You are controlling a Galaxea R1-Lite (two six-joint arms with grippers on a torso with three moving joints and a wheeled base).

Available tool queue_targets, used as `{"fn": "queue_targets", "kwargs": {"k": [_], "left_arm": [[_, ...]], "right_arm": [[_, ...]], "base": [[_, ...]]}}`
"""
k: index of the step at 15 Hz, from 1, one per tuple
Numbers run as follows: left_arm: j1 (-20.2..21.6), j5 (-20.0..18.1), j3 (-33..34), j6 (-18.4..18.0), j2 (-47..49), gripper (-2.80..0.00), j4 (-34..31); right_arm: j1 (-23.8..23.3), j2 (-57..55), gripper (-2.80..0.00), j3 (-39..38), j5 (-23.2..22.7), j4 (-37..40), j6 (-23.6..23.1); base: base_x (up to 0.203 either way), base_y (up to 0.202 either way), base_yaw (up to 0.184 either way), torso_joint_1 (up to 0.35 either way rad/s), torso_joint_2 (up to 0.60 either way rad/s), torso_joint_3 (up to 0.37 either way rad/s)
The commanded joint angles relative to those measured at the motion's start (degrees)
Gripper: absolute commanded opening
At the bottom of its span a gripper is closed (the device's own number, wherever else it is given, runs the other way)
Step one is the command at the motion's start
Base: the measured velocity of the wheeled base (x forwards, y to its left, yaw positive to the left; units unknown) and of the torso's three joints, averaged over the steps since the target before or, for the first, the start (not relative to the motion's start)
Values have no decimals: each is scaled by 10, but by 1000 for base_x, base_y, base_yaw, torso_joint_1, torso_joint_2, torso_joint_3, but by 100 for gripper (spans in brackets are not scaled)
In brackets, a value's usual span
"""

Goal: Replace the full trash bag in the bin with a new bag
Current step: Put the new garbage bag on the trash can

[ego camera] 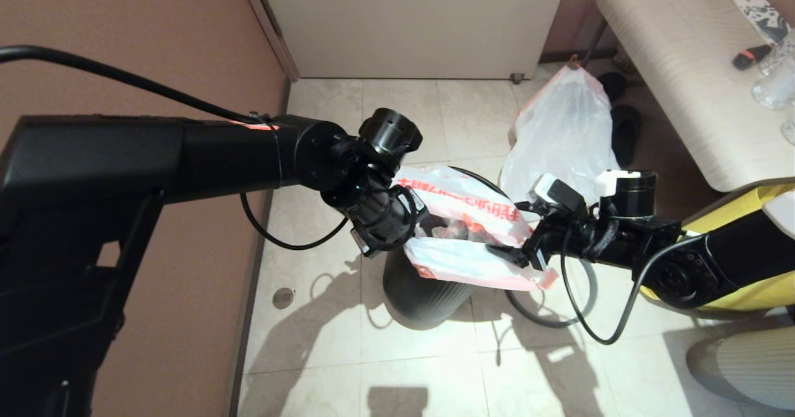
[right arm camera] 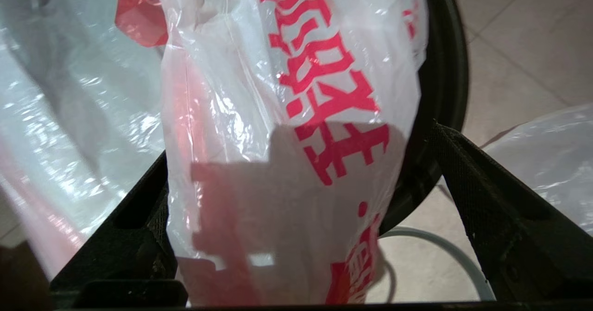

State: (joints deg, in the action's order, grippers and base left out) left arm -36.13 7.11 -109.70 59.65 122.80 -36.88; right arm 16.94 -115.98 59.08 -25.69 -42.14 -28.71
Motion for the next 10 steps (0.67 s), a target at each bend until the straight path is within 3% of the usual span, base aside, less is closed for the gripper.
{"fn": "queue_targets", "kwargs": {"k": [1,2,3,10], "left_arm": [[0,0,-1,4,-1,-280,-2],[0,0,-1,4,0,-280,-2],[0,-1,0,7,-1,-280,-2],[0,-17,5,14,15,-280,-18]], "right_arm": [[1,-22,0,8,34,-67,-1],[3,-34,0,9,58,-111,-1],[8,-41,-280,11,82,-141,0],[14,-36,-280,30,117,-145,6]], "base": [[0,0,0,0,0,0],[0,0,0,0,0,0],[0,0,0,0,0,0],[0,0,0,0,0,0]]}}
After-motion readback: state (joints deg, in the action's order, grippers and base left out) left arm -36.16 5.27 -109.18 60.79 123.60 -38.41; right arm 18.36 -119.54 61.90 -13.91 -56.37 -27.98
